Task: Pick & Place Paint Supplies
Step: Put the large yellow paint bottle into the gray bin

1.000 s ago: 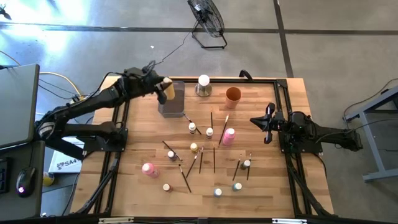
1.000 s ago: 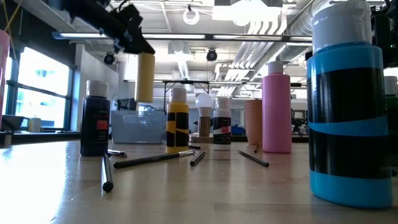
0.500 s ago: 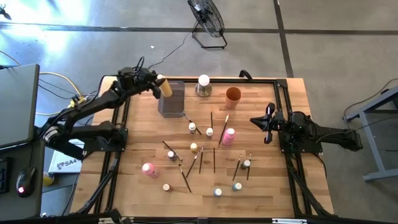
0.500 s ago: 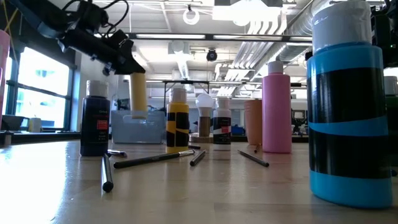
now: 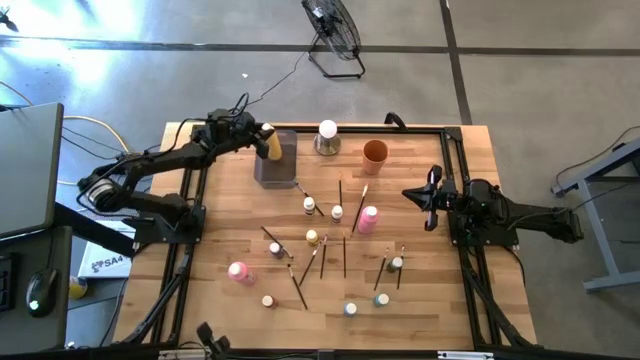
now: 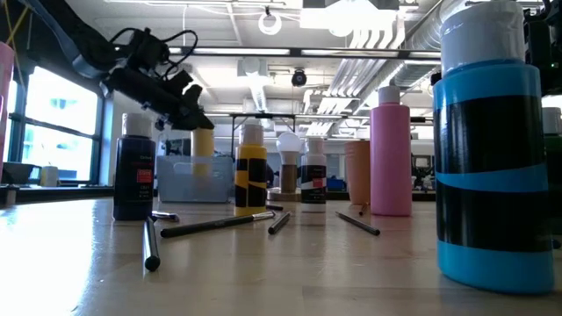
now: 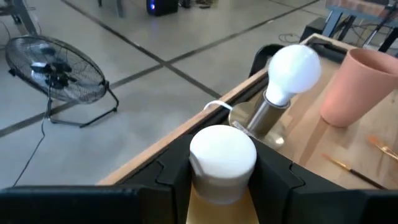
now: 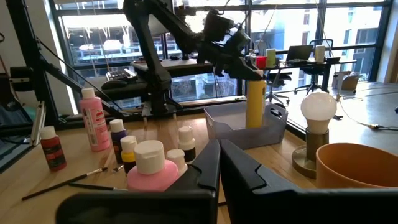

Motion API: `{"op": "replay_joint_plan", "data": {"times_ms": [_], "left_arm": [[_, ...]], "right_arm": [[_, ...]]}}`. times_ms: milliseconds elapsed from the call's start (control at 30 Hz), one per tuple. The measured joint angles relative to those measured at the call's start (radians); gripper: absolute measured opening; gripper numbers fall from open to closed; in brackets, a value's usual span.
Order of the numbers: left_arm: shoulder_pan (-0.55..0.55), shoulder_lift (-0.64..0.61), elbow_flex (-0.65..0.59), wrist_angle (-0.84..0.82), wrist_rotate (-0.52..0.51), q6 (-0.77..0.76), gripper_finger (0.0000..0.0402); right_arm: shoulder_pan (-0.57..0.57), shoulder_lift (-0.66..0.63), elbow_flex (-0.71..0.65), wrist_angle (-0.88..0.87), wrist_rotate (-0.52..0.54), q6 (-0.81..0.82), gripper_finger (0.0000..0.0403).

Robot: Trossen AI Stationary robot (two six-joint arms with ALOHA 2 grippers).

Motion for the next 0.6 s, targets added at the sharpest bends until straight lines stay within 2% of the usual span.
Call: {"op": "replay_joint_plan", "data": {"times_ms": [167, 600], "left_arm": [[0.000, 0.054, 0.002, 0.042, -0.002, -0.003, 0.0122], [0.000, 0.059, 0.002, 0.043, 0.008, 0.001, 0.0122]], "right_arm": [[0.000, 0.000, 0.000, 0.000, 0.000, 0.000, 0.0004], [0.000, 0.000, 0.000, 0.000, 0.000, 0.000, 0.0004]]}}
